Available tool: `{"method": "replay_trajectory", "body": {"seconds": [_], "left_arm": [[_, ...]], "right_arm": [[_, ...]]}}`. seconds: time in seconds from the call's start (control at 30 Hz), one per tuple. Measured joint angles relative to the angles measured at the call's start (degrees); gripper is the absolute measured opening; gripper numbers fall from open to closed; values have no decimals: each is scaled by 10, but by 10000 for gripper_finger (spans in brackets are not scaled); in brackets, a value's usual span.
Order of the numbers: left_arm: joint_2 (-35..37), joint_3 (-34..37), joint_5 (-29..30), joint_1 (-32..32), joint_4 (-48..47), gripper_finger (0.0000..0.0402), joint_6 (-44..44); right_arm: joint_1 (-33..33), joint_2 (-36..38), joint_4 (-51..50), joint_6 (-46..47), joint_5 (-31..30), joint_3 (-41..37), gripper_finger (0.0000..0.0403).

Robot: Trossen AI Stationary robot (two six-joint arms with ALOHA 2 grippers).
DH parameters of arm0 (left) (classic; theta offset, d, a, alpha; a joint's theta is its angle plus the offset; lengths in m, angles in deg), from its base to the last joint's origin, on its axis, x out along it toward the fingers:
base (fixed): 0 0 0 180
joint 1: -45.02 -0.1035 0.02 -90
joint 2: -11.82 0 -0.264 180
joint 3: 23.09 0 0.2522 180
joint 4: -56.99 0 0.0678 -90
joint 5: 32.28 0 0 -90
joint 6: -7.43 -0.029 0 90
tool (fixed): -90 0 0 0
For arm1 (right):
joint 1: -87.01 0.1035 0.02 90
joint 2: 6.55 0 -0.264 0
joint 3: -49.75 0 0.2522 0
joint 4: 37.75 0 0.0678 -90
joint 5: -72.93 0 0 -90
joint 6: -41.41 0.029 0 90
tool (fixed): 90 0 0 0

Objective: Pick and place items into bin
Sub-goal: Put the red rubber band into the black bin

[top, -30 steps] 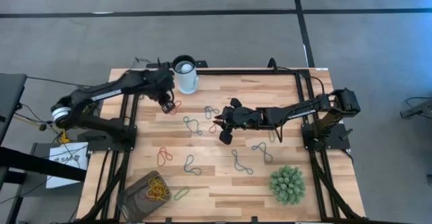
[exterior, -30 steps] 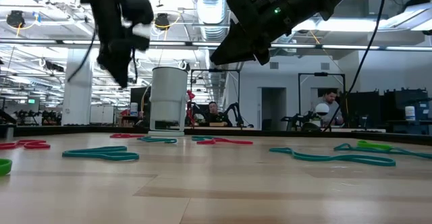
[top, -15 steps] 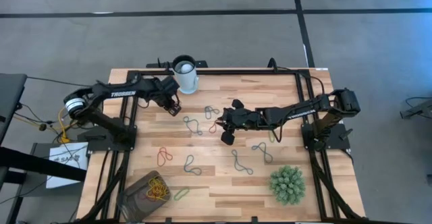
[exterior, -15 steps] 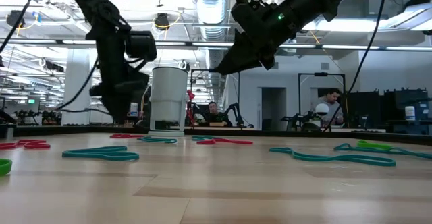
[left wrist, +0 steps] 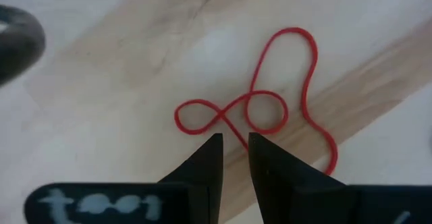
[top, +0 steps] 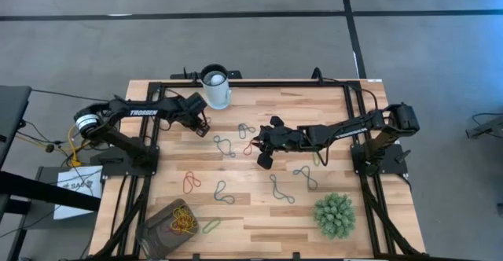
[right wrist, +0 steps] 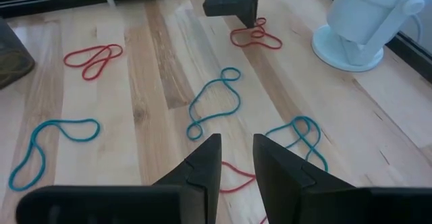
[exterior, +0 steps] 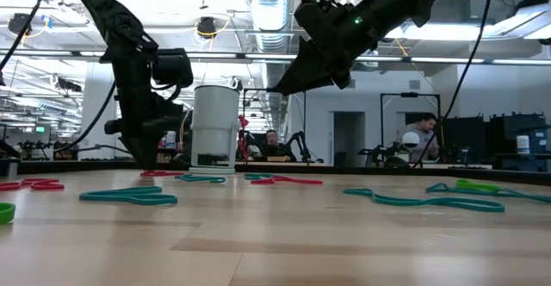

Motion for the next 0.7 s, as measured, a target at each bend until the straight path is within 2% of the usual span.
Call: {"method": "replay_trajectory", "body": {"seconds": [0.53,0.7], "left_arm": [[0,0,13,0,14,61,17],[0,0,36,0,14,61,25]], "right_arm": [[0,0,1,1,0,0,82],[0,0,1,1,0,0,82]]}}
